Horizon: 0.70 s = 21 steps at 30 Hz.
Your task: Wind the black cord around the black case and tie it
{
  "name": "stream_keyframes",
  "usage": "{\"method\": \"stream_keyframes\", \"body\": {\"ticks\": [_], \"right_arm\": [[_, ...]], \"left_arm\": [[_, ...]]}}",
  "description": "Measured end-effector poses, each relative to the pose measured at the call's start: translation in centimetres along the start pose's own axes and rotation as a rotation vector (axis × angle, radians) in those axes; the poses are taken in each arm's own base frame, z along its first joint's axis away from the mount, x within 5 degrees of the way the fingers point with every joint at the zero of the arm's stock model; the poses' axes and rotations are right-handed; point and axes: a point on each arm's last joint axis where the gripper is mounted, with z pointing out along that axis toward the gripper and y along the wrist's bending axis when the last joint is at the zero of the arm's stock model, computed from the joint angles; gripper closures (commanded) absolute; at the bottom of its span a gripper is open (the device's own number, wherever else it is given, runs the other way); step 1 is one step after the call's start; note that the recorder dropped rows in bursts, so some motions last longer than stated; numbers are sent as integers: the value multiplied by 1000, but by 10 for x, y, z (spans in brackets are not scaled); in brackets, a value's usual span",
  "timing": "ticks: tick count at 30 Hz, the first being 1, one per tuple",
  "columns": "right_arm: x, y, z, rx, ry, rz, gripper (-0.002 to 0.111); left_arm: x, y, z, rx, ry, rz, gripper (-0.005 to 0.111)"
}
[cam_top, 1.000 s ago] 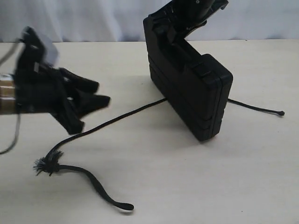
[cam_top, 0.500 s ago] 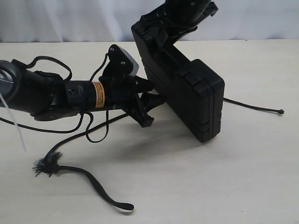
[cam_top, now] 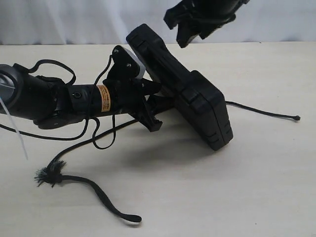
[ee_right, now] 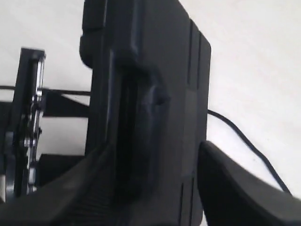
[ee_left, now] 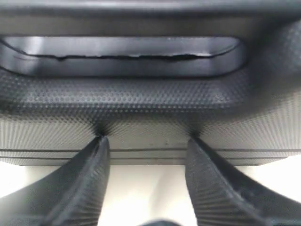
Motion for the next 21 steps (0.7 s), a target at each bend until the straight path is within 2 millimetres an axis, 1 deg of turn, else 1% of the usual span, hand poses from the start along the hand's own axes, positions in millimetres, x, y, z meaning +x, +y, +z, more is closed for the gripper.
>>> {"method": "stream_keyframes", "body": {"ticks": [1, 2, 4, 5, 6, 7, 8, 9, 10, 11, 12, 13, 15, 18, 19, 20, 21], "right_arm": [[7, 1, -5, 2, 3, -14, 58], [29, 3, -17, 11, -39, -57, 58], [70, 9, -30, 13, -150, -130, 58], [112, 15, -34, 18, -251, -189, 58], [136, 18, -40, 36, -356, -227, 58], [162, 21, -39, 55, -440, -271, 57], [174, 22, -36, 63, -471, -298, 52], [194, 25, -29, 70, -499, -354, 47], [204, 26, -24, 71, -504, -392, 39], [218, 30, -14, 75, -511, -469, 33], [223, 33, -8, 77, -521, -485, 25], [231, 36, 3, 87, -550, -478, 23], [236, 41, 16, 101, -573, -465, 25], [235, 52, 31, 106, -595, -466, 25], [235, 52, 41, 141, -616, -421, 25], [235, 50, 48, 170, -623, -396, 24], [237, 44, 60, 237, -637, -356, 24]], "left_arm": [[0, 0, 0, 0, 0, 0, 58], [0, 0, 0, 0, 0, 0, 58], [0, 0, 0, 0, 0, 0, 58], [0, 0, 0, -1, 2, 0, 58], [0, 0, 0, -1, 2, 0, 58], [0, 0, 0, -1, 3, 0, 58], [0, 0, 0, -1, 3, 0, 58], [0, 0, 0, -1, 3, 0, 58], [0, 0, 0, -1, 3, 0, 58], [0, 0, 0, -1, 3, 0, 58], [0, 0, 0, -1, 3, 0, 58], [0, 0, 0, -2, 5, 0, 58], [1, 0, 0, -3, 6, 0, 58], [1, 0, 0, -3, 6, 0, 58], [1, 0, 0, -3, 6, 0, 58], [1, 0, 0, -3, 7, 0, 58], [1, 0, 0, -4, 11, -2, 58]]}}
